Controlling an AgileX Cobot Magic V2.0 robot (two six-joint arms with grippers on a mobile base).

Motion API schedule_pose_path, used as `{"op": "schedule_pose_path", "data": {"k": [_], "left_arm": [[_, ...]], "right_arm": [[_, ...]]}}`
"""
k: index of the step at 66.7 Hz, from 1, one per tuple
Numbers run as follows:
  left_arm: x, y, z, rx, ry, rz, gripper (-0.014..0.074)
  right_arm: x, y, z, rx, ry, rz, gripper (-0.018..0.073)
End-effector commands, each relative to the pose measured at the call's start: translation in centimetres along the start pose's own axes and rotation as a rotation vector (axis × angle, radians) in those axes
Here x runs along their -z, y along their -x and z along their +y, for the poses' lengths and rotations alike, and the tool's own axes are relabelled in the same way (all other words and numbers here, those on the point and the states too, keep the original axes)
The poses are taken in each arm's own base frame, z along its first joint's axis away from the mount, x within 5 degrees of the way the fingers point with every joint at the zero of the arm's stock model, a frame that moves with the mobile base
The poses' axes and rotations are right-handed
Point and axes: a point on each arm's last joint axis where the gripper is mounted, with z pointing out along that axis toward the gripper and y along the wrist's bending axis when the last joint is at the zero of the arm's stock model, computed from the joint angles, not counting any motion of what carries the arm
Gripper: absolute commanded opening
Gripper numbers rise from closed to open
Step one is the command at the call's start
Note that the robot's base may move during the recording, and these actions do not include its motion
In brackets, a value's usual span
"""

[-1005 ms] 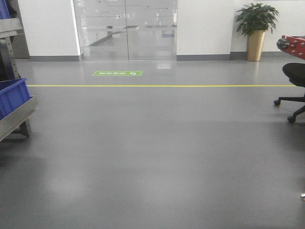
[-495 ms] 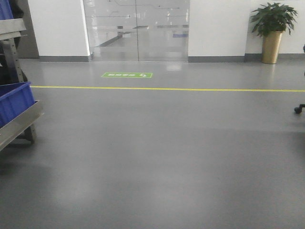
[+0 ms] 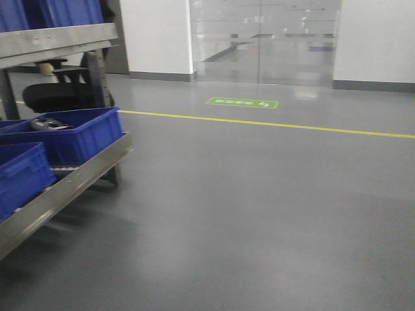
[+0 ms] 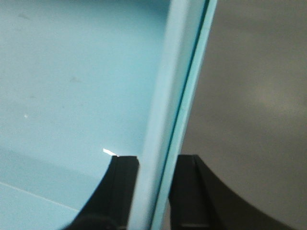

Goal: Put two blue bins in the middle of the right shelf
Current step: 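Hold the bin while the base turns toward another blue-bin shelf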

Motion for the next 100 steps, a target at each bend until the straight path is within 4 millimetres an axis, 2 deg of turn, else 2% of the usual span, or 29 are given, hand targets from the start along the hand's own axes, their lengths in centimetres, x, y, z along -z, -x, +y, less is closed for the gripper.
{"op": "schedule_pose_path", "data": {"k": [1,100], "left_arm": [[1.18,1.91,-0.51,0.022,-0.034,-0.172,-0.0111],[1.18,1.91,-0.51,0.022,-0.034,-0.172,-0.0111]], "right_arm": [[1.15,0.75,0.31,0.021,0.019,-0.075,-0.0154],[1.15,0.75,0.31,0.021,0.019,-0.075,-0.0154]]}}
